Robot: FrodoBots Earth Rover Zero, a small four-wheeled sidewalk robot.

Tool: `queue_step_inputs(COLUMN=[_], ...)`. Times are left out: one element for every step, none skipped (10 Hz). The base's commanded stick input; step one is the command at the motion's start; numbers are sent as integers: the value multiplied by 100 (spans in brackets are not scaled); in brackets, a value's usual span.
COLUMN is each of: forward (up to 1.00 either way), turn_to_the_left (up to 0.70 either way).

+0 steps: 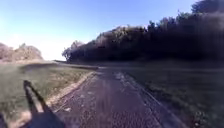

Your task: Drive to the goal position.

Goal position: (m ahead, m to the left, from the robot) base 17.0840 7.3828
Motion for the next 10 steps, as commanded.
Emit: queue_step_inputs(forward=[70, 70, 70, 70, 70, 70, 70, 70, 70, 70], turn_to_the_left=[0, 0, 0, 0, 0, 0, 0, 0, 0, 0])
